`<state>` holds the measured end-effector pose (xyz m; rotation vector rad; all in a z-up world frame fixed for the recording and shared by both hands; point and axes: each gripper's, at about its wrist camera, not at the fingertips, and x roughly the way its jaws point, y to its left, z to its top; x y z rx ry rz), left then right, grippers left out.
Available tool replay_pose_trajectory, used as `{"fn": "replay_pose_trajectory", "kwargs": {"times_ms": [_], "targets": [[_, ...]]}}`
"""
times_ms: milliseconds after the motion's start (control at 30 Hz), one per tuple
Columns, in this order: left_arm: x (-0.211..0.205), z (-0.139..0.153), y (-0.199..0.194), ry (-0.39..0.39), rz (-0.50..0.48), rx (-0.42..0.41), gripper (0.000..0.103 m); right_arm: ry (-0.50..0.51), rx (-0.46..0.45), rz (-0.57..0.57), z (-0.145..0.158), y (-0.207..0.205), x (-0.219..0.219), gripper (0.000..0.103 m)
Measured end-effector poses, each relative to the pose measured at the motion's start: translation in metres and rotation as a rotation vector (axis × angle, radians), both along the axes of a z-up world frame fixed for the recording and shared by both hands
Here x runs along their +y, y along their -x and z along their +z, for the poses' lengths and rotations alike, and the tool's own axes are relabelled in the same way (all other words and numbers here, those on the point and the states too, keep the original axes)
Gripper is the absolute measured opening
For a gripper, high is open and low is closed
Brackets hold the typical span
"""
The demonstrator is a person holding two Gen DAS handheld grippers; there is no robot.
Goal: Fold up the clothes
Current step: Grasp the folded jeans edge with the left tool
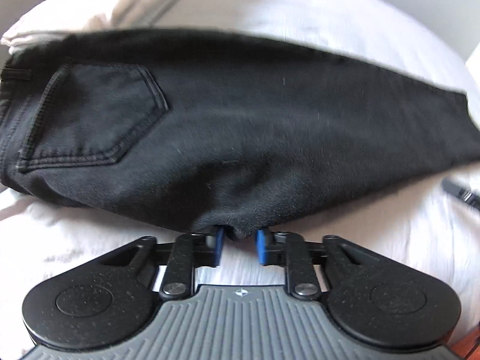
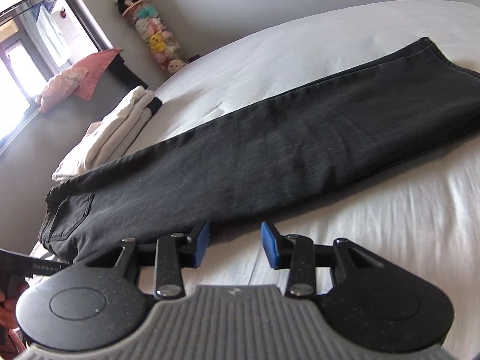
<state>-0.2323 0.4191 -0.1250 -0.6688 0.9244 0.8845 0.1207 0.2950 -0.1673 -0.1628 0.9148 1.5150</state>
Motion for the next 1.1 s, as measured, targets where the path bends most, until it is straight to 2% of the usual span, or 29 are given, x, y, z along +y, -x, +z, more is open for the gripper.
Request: {"fn": "replay_pose_trajectory", "kwargs": {"times_ms": [67, 100, 167, 267, 367, 500, 667, 933, 1000, 1033, 1100], "targets": [[-0.002, 0.01, 0.006, -0.049, 0.014, -0.037, 0.015, 0.012, -0.036, 0.044, -0.003, 0.011, 0.007, 0.042], [-0.004, 0.015, 0.008, -0.075, 0.019, -0.052, 0.015, 0.008, -0.083, 0.074, -0.003, 0.02, 0.01, 0.042], [-0.005, 0.021, 0.011, -0.111, 0.022, -0.073, 0.013, -0.014, -0.218, 0.156, -0.001, 0.042, 0.014, 0.042], [-0.006, 0.027, 0.013, -0.134, 0.027, -0.091, 0.012, -0.099, -0.455, 0.323, 0.001, 0.087, 0.013, 0.042], [-0.007, 0.03, 0.014, -0.133, 0.027, -0.1, 0.011, -0.171, -0.625, 0.419, -0.001, 0.119, 0.015, 0.042], [-0.001, 0.033, 0.012, -0.123, 0.034, -0.121, 0.011, -0.188, -0.723, 0.502, -0.01, 0.141, 0.027, 0.04], [-0.002, 0.037, 0.014, -0.099, 0.032, -0.11, 0.01, -0.24, -0.898, 0.565, -0.024, 0.163, 0.039, 0.04], [0.0, 0.038, 0.018, -0.073, 0.046, -0.123, 0.008, -0.344, -1.032, 0.724, -0.038, 0.205, 0.045, 0.039], [-0.001, 0.037, 0.02, -0.064, 0.045, -0.118, 0.008, -0.36, -1.069, 0.742, -0.039, 0.214, 0.044, 0.023], [-0.002, 0.037, 0.021, -0.059, 0.044, -0.115, 0.007, -0.359, -1.077, 0.748, -0.039, 0.216, 0.043, 0.007], [-0.001, 0.036, 0.022, -0.037, 0.037, -0.098, 0.007, -0.351, -1.076, 0.763, -0.034, 0.215, 0.039, 0.007]]}}
